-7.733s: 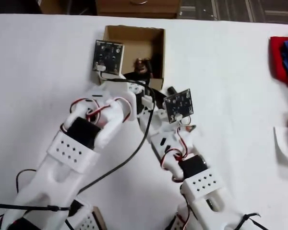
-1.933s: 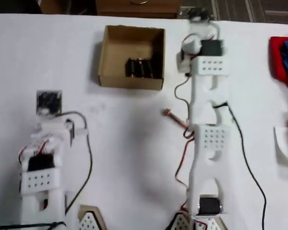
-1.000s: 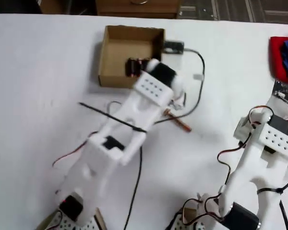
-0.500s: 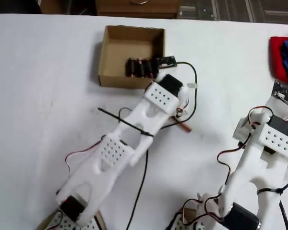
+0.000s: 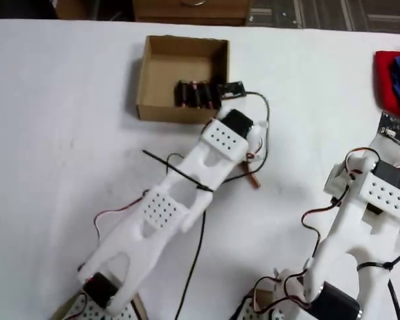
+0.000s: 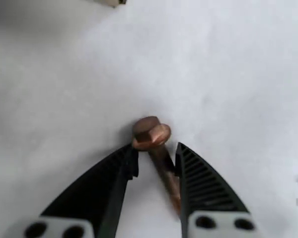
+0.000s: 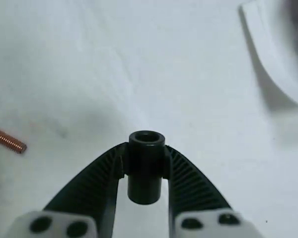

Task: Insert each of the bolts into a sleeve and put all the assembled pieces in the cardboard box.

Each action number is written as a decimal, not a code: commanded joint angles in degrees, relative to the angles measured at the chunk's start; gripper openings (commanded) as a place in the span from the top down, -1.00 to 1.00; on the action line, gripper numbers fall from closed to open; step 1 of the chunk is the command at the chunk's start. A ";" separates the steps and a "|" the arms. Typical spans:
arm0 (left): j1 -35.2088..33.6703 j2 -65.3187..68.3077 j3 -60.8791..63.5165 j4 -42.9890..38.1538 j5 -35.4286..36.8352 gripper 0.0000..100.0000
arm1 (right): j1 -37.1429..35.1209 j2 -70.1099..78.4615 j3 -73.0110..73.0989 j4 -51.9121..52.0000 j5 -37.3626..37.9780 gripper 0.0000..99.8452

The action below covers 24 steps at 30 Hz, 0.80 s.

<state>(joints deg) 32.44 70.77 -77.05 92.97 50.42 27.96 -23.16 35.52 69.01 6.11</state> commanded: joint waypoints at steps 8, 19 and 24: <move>-5.19 -1.32 -0.66 5.71 -5.45 0.88 | 0.66 -2.86 -0.35 -0.40 -0.53 0.95; -14.24 -6.95 -0.66 9.32 -26.90 0.95 | 0.13 -2.59 -0.26 -1.71 -0.53 0.95; -12.57 -17.85 -0.13 9.41 -27.96 0.95 | -5.14 -3.12 -0.18 -2.15 -0.53 0.95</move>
<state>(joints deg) 19.25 63.56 -76.97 101.32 23.16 26.46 -23.16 35.52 67.43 6.11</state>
